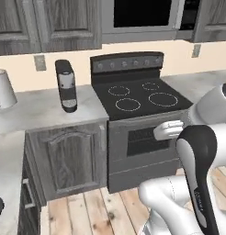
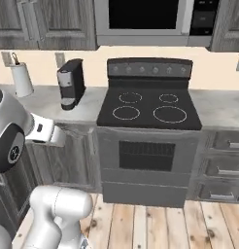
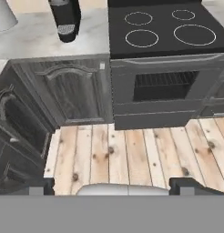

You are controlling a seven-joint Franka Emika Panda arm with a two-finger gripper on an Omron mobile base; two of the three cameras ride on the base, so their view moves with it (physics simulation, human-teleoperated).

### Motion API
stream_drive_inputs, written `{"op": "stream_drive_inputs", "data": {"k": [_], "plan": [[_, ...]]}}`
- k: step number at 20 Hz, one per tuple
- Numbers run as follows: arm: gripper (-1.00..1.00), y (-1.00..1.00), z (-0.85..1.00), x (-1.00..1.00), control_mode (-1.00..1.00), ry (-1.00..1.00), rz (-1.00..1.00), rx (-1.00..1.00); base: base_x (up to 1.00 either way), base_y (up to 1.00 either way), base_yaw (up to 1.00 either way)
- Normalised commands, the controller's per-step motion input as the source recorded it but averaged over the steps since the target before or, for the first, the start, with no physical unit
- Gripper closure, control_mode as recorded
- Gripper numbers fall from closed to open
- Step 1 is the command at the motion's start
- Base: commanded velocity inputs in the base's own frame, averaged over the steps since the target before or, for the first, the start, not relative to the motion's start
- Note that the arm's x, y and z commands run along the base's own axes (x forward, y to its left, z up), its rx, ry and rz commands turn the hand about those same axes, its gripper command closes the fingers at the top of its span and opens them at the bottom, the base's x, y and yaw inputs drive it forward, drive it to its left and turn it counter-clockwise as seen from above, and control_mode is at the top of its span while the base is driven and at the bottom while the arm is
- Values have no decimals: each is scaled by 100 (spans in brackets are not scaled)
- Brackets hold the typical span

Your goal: Grab the limes from the fridge, place them in the blender, close the lid, and turn on the blender to create a marinade.

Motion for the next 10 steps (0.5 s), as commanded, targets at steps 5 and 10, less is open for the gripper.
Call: {"op": "stream_drive_inputs", "data": {"k": [5,10], "plan": [[-100,0,0,0,100,0,0,0,0,0,-100],[-100,0,0,0,100,0,0,0,0,0,-100]]}}
